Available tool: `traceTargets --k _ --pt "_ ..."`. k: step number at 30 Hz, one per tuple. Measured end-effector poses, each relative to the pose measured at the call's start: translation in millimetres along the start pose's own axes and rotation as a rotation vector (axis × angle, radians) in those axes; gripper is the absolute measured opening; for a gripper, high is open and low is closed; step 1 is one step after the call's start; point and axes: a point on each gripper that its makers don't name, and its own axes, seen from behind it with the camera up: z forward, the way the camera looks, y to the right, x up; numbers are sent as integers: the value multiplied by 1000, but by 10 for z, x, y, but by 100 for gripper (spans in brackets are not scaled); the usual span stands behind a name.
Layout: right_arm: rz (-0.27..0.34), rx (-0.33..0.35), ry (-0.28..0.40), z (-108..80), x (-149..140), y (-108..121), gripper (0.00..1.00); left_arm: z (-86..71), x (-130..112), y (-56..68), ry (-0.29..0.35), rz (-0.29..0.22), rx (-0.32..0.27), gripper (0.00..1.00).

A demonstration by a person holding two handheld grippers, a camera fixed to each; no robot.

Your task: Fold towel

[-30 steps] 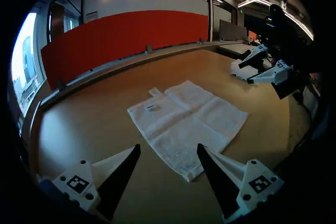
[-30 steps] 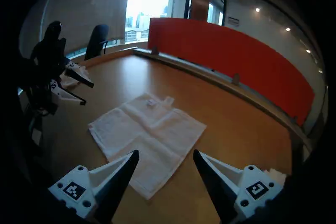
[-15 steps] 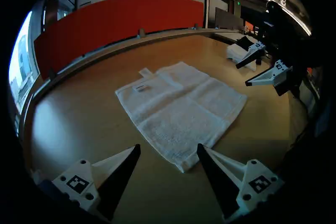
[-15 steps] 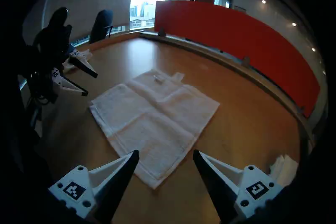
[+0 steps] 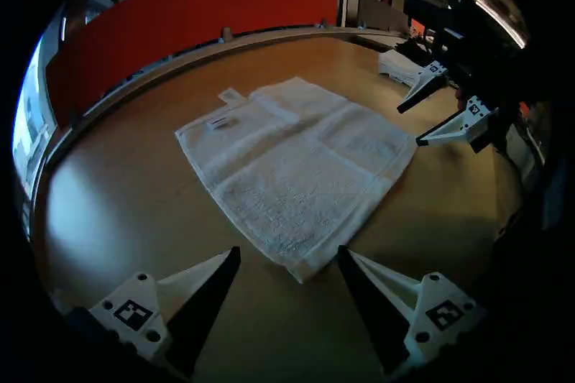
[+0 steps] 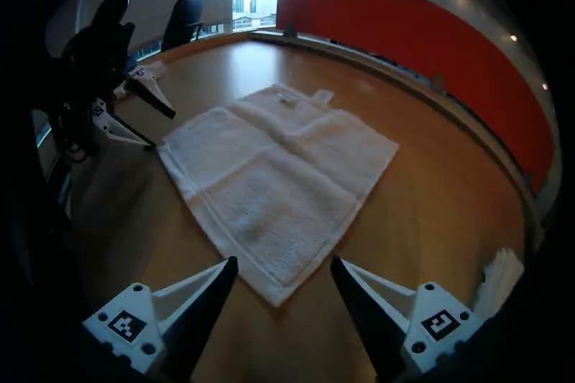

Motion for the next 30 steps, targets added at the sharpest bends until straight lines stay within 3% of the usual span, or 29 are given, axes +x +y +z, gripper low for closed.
traceTargets --k 20,30 --pt "4 40 -54 5 -214 -38 96 92 -149 44 -49 7 -1 100" --pt "12 46 -59 21 -232 -34 86 89 -158 47 -71 1 2 100"
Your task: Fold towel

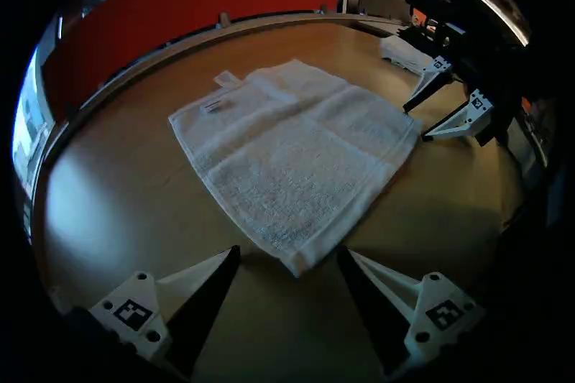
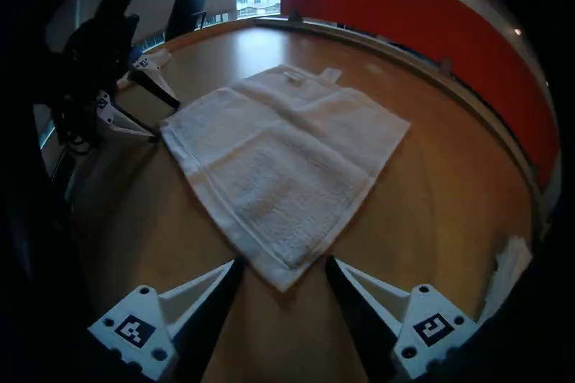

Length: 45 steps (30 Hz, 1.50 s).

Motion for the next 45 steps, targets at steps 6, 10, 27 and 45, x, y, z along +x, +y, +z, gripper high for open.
traceTargets --k 6,10,27,45 --pt "10 -5 -1 9 -1 29 66 0 0 6 -19 0 2 97" --pt "7 -2 -1 10 -2 19 54 0 -5 23 -24 -1 4 88" --pt "12 7 -12 55 40 -41 17 22 24 59 -45 -29 28 20" --pt "19 3 -4 1 94 -65 16 -49 73 67 -28 -70 43 14"
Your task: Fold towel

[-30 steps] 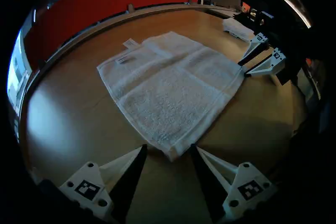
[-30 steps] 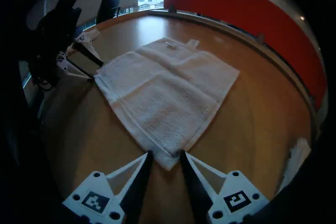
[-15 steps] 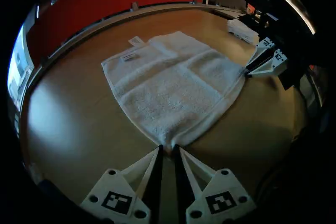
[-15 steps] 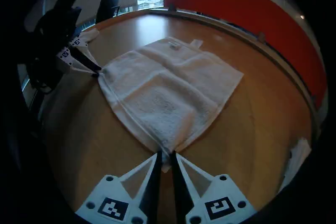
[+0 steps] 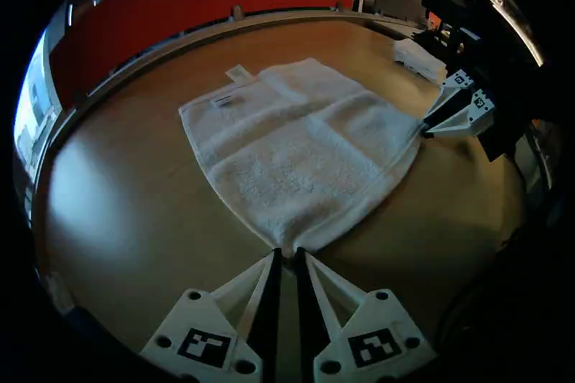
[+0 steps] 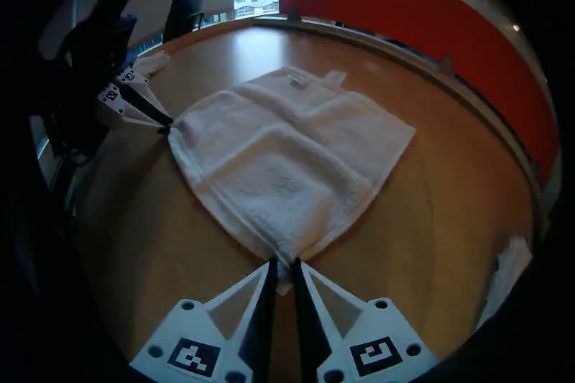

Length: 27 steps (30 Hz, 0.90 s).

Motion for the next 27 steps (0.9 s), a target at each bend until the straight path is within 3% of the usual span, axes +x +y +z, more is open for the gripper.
traceTargets --k 12,27 --pt "-19 -4 49 -213 274 -14 16 -288 180 -59 11 -65 6 13" --pt "-40 -4 96 -568 575 -45 16 -668 367 50 21 -104 14 13"
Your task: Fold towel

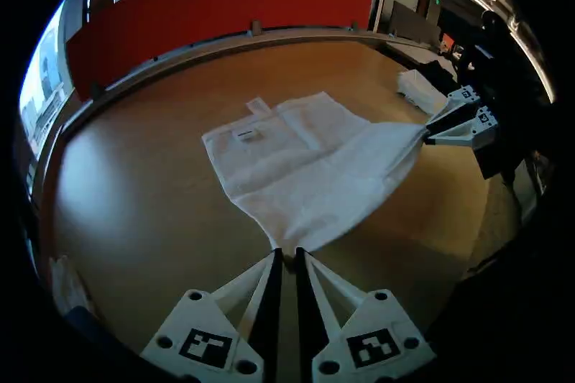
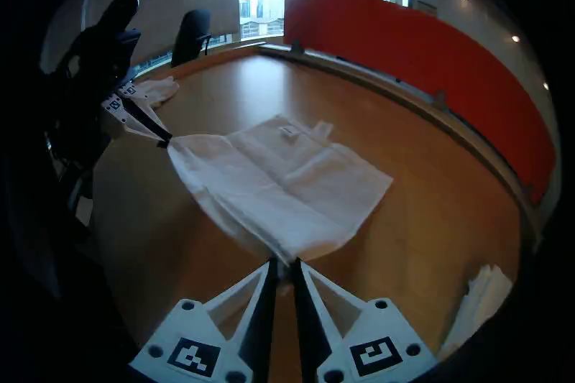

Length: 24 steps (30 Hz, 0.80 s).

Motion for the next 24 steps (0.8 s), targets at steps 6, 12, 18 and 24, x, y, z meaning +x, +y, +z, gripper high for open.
traceTargets --k 6,12,18,24 --pt "5 10 14 -102 94 -63 16 -154 38 20 -3 -18 2 13" --pt "7 19 14 -204 113 -124 16 -282 18 83 -10 -41 -6 13" --pt "8 26 13 -302 119 -200 16 -387 -28 175 -20 -68 -13 12" --pt "16 31 11 -331 105 -235 16 -386 -63 236 -24 -88 -25 12"
